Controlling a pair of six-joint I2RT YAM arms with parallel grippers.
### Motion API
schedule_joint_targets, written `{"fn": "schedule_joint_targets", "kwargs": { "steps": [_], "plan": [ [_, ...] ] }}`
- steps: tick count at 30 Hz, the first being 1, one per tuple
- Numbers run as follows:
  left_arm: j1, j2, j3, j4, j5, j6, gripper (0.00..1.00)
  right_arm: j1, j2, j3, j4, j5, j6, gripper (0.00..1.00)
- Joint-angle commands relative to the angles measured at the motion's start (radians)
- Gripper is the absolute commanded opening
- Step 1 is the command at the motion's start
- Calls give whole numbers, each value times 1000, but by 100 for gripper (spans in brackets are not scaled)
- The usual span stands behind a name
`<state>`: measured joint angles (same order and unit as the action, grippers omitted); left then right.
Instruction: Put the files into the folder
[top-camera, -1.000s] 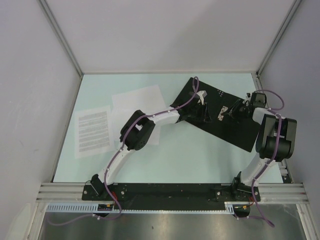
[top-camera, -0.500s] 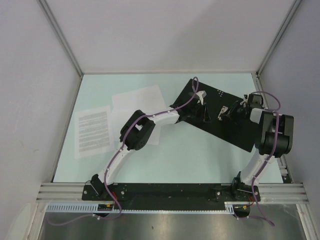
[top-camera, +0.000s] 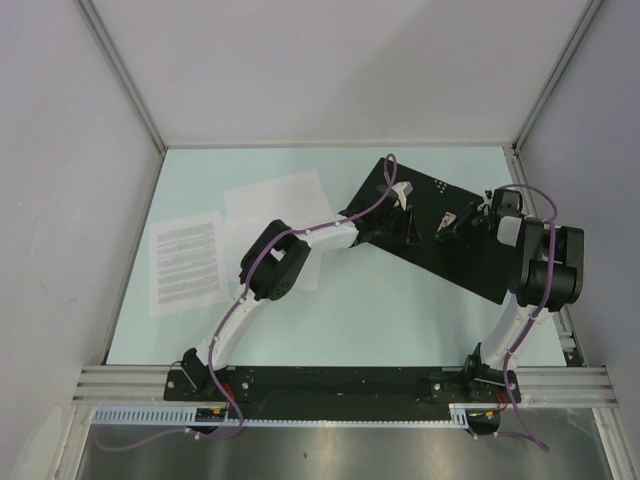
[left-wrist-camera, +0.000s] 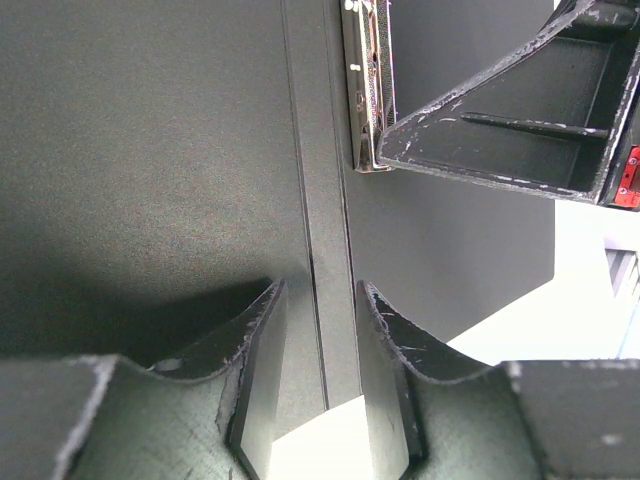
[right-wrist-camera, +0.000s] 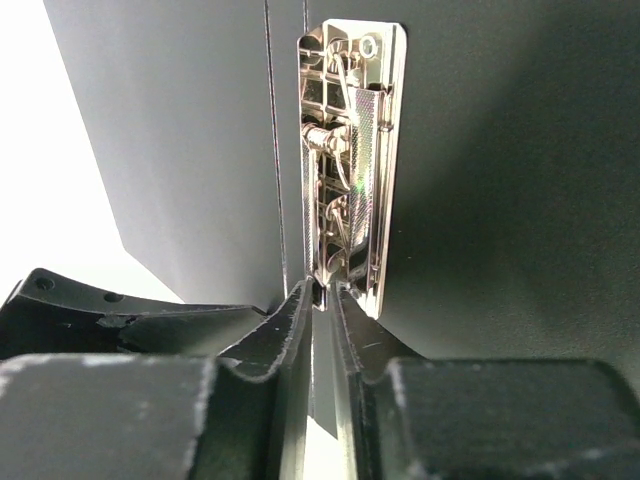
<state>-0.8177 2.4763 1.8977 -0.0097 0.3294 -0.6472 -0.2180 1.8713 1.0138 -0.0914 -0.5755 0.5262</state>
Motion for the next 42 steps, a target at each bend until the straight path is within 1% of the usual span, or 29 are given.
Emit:
{"fn": "schedule_joint_targets", "kwargs": {
  "steps": [1, 4, 7, 8, 11, 16, 25, 31, 32, 33, 37, 39, 42],
  "plan": [
    [3, -31, -19, -6, 11, 3, 39, 5, 14, -9, 19, 29, 5, 15],
    [3, -37, -11, -12, 36, 15, 39, 9, 19, -15, 13, 45, 3, 12],
    [3, -50, -3, 5, 78, 12, 41, 9, 20, -26, -2, 68, 6, 7],
    [3, -53, -3, 5, 88, 1, 42, 9, 23, -27, -11, 80, 6, 3],
    [2, -59, -2, 65, 105, -28, 42, 11, 17, -29, -57, 132, 11, 0],
    [2, -39, 0, 40, 79, -60, 40, 20, 2, -29, -140, 249, 1, 0],
    [5, -30, -8, -29, 27, -34, 40, 45, 3, -8, -258, 423, -41, 0],
    [6, -31, -3, -56, 22, 0, 40, 115, 51, 52, -366, 569, -107, 0],
    [6, -30, -5, -59, 23, 6, 40, 127, 55, 63, -376, 624, -114, 0],
    [5, -31, 1, -76, 14, 14, 40, 140, 58, 65, -392, 643, -118, 0],
    [8, -31, 4, -108, -15, 55, 40, 138, 62, 66, -406, 672, -132, 0],
    [14, -31, -2, -113, -9, 49, 40, 132, 63, 66, -410, 684, -144, 0],
    [22, -39, -32, -96, -10, 37, 40, 117, 61, 66, -400, 642, -155, 0]
  ]
}}
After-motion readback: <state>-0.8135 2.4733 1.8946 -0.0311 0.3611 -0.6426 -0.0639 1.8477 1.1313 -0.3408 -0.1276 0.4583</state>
